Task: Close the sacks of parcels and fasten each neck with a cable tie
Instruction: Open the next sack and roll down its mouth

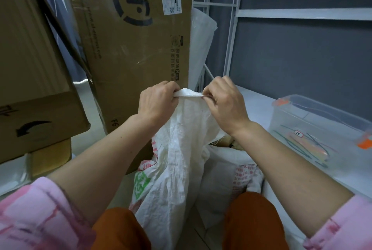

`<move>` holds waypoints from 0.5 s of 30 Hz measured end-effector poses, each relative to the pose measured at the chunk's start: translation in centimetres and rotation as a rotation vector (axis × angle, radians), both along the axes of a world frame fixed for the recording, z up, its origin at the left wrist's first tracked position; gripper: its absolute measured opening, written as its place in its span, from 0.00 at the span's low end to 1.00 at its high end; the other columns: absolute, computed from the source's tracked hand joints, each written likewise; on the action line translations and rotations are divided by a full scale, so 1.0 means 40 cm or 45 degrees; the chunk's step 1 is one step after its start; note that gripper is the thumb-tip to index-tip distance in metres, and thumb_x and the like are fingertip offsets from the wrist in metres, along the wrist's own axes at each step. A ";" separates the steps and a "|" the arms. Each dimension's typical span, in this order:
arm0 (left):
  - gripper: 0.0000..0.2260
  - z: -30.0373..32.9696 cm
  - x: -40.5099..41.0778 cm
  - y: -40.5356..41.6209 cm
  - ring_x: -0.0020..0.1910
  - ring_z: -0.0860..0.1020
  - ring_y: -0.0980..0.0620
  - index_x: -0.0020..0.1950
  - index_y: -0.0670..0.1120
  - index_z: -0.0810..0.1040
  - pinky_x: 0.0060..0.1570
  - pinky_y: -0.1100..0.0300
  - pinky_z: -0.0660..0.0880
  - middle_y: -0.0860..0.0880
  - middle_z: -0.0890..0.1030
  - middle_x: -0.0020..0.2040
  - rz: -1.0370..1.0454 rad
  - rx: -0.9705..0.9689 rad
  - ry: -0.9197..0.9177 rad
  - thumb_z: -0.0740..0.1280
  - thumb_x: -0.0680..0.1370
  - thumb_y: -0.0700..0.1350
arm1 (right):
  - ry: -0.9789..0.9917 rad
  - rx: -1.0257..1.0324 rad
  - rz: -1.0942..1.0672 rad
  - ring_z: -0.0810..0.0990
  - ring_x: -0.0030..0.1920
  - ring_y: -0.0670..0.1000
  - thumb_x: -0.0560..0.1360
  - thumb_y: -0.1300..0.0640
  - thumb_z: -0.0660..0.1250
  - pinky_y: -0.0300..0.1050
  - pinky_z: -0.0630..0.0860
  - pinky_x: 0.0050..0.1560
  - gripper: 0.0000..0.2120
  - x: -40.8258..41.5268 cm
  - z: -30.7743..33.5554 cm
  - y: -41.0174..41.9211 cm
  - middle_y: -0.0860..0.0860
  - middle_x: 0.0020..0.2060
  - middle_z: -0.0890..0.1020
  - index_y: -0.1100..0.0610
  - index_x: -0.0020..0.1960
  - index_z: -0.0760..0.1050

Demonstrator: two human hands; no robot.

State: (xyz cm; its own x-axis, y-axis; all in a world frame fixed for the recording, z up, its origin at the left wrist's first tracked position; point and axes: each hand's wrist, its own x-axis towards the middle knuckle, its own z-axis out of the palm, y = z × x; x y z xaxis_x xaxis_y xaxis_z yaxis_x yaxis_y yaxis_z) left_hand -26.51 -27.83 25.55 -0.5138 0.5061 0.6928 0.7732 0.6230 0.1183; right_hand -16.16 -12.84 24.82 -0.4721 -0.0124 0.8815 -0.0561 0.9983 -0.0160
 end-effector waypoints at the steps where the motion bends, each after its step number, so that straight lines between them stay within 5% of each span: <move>1: 0.08 -0.005 -0.001 0.003 0.39 0.79 0.49 0.51 0.47 0.81 0.35 0.57 0.72 0.51 0.81 0.44 0.000 -0.028 0.000 0.63 0.77 0.42 | 0.001 0.018 0.003 0.71 0.37 0.54 0.69 0.71 0.69 0.43 0.68 0.33 0.07 0.003 -0.001 0.003 0.54 0.34 0.75 0.61 0.37 0.74; 9: 0.14 0.003 0.034 0.025 0.32 0.72 0.48 0.60 0.46 0.70 0.29 0.56 0.66 0.50 0.71 0.47 0.141 -0.333 -0.067 0.61 0.77 0.34 | -0.075 0.139 -0.165 0.64 0.33 0.51 0.61 0.78 0.66 0.41 0.59 0.29 0.14 0.002 -0.019 0.017 0.55 0.32 0.72 0.60 0.35 0.69; 15: 0.20 0.053 0.072 0.031 0.45 0.79 0.47 0.65 0.51 0.72 0.39 0.53 0.76 0.52 0.79 0.56 -0.148 -0.208 0.002 0.63 0.75 0.36 | -0.031 0.145 -0.142 0.69 0.31 0.54 0.69 0.71 0.65 0.43 0.65 0.23 0.08 0.009 -0.026 0.028 0.57 0.32 0.72 0.62 0.35 0.70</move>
State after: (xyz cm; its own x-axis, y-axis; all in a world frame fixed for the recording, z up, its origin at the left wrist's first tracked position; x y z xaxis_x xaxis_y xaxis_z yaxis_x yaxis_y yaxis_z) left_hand -23.63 -26.58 27.67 -0.4443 0.6679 0.5970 0.8413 0.5402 0.0217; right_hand -15.81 -11.74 23.76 -0.4974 -0.0580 0.8656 0.0539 0.9938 0.0976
